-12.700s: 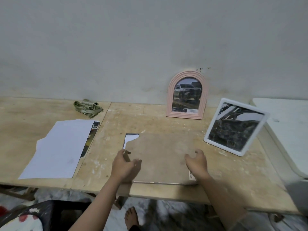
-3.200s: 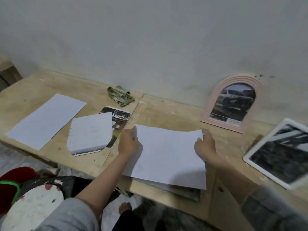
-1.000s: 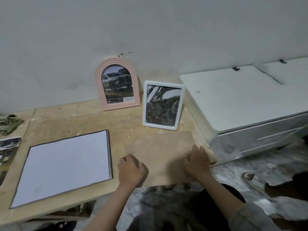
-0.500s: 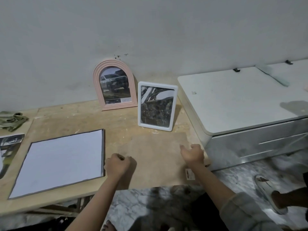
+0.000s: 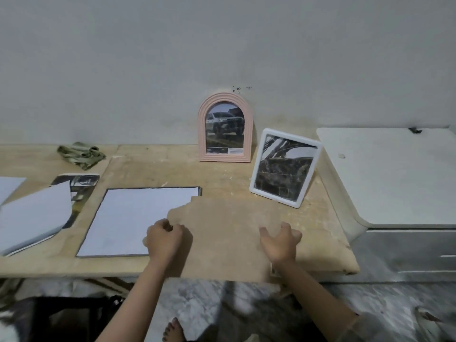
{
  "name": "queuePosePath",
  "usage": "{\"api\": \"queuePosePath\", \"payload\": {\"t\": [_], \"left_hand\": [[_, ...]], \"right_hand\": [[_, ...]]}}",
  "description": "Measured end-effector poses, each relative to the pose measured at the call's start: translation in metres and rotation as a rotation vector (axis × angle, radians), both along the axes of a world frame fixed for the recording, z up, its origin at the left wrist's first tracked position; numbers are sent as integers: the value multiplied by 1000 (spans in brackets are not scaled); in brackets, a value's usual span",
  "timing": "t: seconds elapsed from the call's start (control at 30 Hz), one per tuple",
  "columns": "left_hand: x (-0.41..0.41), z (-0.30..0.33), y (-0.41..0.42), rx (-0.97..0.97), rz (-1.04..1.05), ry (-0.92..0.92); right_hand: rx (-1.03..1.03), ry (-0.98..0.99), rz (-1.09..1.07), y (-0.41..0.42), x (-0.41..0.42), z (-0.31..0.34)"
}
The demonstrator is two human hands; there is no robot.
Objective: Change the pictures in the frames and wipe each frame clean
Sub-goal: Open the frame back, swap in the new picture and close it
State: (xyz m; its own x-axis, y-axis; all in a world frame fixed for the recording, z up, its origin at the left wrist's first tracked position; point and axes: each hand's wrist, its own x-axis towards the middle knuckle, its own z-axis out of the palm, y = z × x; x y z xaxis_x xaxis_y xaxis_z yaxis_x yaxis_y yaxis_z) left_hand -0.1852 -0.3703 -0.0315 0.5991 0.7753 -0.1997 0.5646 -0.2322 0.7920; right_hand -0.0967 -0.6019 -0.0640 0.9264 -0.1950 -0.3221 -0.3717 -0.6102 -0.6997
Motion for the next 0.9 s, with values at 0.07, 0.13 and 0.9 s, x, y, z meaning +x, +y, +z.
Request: {"api": "queuePosePath", "payload": {"t": [0.07,0.13,0.9], "left_hand": [[-8,5,33,19,22,-16],[-16,7,69,31,52,-19],[-35,-33,235,85,-81,85]], "right_hand": [[11,-5,62,36,-2,3],[36,-3,124,73,-5,4],[-161,-89,255,245,-12,-13]]}}
